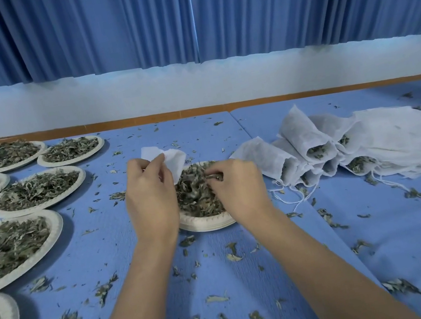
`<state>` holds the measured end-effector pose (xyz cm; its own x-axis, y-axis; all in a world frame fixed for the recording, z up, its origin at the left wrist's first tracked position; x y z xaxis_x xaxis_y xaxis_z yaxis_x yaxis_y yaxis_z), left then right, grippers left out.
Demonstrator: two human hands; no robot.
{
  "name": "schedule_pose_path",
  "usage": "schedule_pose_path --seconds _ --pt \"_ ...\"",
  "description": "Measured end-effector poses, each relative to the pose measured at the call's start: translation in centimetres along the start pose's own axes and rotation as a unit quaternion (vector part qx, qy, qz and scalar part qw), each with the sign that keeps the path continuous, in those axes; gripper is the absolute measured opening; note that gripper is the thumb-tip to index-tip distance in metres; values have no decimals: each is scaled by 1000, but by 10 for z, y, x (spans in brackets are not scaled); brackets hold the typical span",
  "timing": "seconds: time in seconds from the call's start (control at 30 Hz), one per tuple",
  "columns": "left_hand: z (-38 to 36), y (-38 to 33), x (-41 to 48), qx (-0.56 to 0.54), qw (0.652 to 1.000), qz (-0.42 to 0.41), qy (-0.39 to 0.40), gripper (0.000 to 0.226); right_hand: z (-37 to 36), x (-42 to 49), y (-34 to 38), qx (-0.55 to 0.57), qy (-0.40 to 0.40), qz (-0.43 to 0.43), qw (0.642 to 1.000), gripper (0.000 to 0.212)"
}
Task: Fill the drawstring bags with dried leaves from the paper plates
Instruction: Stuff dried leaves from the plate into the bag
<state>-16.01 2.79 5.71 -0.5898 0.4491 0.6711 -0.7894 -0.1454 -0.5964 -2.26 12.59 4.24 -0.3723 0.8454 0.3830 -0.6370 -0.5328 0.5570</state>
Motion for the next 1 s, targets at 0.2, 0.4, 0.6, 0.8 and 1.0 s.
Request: schedule_pose_path --seconds 0.2,0.4,0.6,0.8,1.0 --pt "-12 -3 -3 22 999 -9 43 30 23 6 -23 296 -21 -74 952 16" --pt "-14 -4 -3 40 998 5 47 26 11 8 -17 447 70 -60 890 36" --pt "-19 2 1 -36 997 41 51 24 -9 6 -18 472 144 -73 867 30" --pt "-30 0 3 -176 975 98 97 18 -5 6 -18 371 92 -47 923 27" --pt "-42 1 -6 -272 941 164 119 18 5 4 -10 258 17 3 966 17"
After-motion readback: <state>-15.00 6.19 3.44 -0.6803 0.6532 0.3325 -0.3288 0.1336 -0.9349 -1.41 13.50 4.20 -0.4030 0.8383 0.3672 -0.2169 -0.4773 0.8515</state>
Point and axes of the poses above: each hand's wrist, its own x-axis towards the middle knuckle, its own z-axis out of the back of the hand, y = z × x, the point moved 10 cm from there along x, towards the middle knuckle, and after that the axes turned 3 degrees about -z, right-handed, at the moved point
